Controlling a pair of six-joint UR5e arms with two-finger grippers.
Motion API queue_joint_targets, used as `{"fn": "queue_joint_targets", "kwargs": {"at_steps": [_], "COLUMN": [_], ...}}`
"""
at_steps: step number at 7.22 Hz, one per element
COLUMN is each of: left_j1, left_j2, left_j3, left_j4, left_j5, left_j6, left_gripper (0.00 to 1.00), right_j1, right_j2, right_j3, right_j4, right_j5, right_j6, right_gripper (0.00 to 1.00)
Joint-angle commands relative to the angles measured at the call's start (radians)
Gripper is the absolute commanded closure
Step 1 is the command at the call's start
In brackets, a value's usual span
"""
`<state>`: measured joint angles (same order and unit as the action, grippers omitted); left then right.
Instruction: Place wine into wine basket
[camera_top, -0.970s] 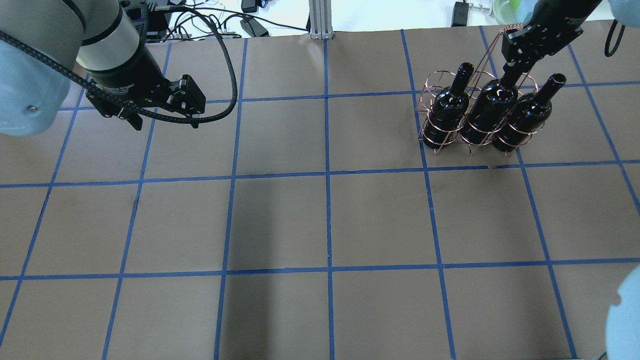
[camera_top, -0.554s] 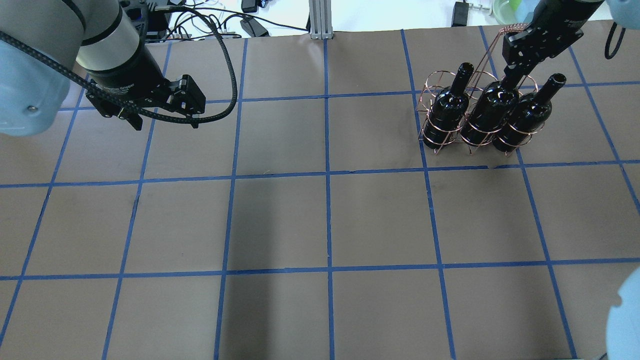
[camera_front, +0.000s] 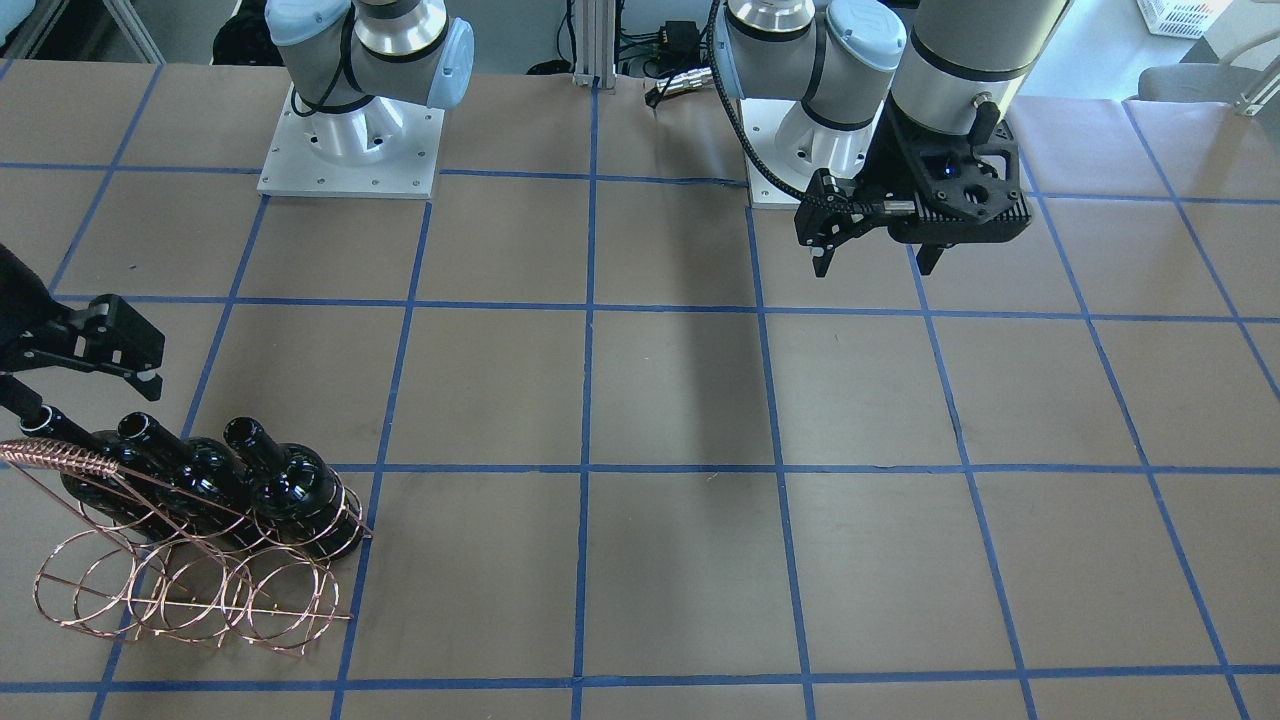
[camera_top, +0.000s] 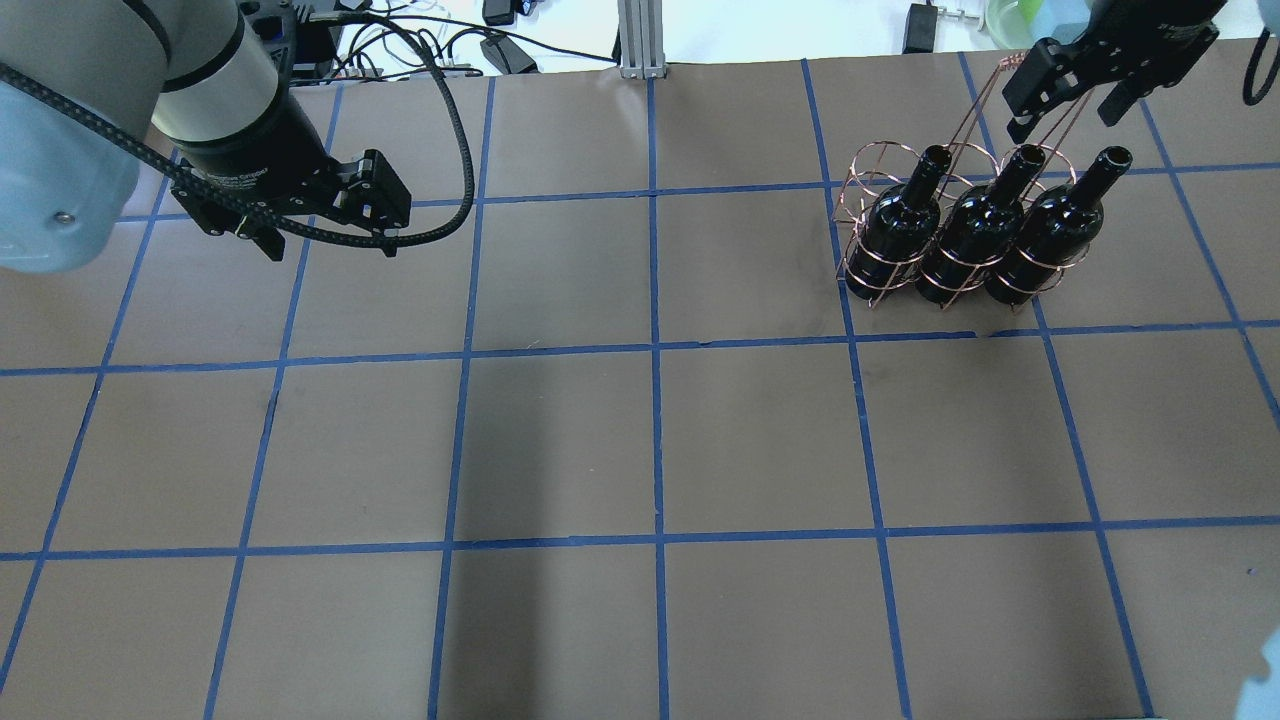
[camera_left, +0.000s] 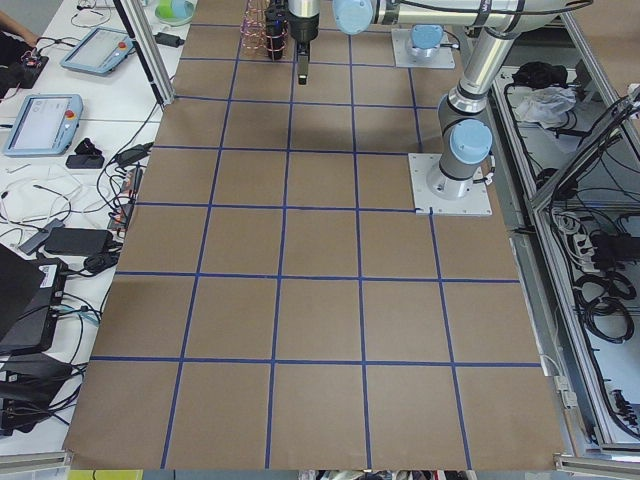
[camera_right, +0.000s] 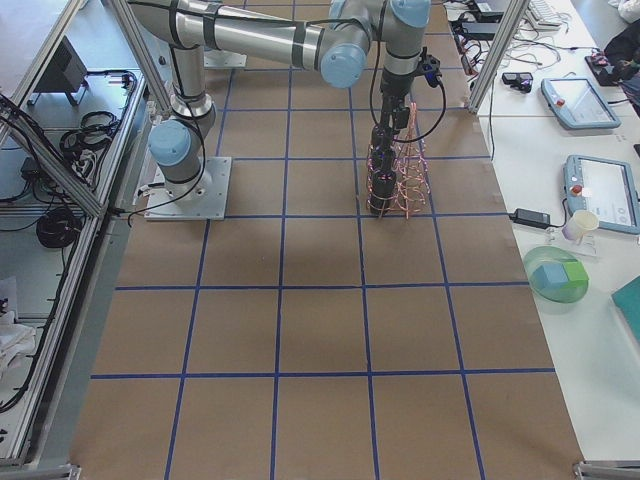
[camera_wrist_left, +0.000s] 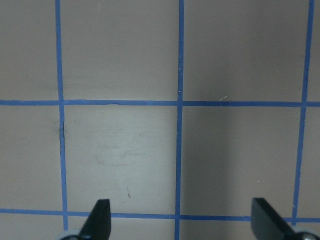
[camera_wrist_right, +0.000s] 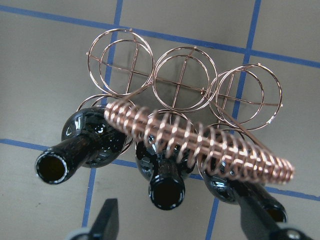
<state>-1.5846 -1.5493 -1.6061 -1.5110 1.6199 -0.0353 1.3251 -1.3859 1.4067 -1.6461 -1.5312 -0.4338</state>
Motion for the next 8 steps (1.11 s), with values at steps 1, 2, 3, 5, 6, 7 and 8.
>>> {"fn": "queue_joint_targets", "kwargs": {"at_steps": [1, 2, 3, 5, 6, 7, 8], "left_j1": [0.0, 0.0, 0.0, 0.0, 0.002, 0.002, 0.002], "left_j2": [0.0, 0.0, 0.0, 0.0, 0.0, 0.0, 0.002], "left_j3": [0.0, 0.0, 0.0, 0.0, 0.0, 0.0, 0.0], "left_j4": [0.0, 0.0, 0.0, 0.0, 0.0, 0.0, 0.0], "left_j5": [0.0, 0.0, 0.0, 0.0, 0.002, 0.002, 0.0], "left_j6": [0.0, 0.0, 0.0, 0.0, 0.0, 0.0, 0.0], "left_gripper": [0.0, 0.0, 0.0, 0.0, 0.0, 0.0, 0.0], "right_j1": [0.0, 0.0, 0.0, 0.066, 0.104, 0.138, 0.181], "right_j2": [-0.15, -0.218, -0.26, -0.315, -0.311, -0.312, -0.311], "right_j3": [0.0, 0.001, 0.002, 0.003, 0.021, 0.058, 0.089], "right_j4": [0.131, 0.193, 0.237, 0.25, 0.232, 0.223, 0.21], "right_j5": [0.002, 0.012, 0.014, 0.013, 0.02, 0.019, 0.017], "right_j6": [0.045, 0.208, 0.322, 0.39, 0.429, 0.431, 0.432], "right_gripper": [0.0, 0.0, 0.0, 0.0, 0.0, 0.0, 0.0]}}
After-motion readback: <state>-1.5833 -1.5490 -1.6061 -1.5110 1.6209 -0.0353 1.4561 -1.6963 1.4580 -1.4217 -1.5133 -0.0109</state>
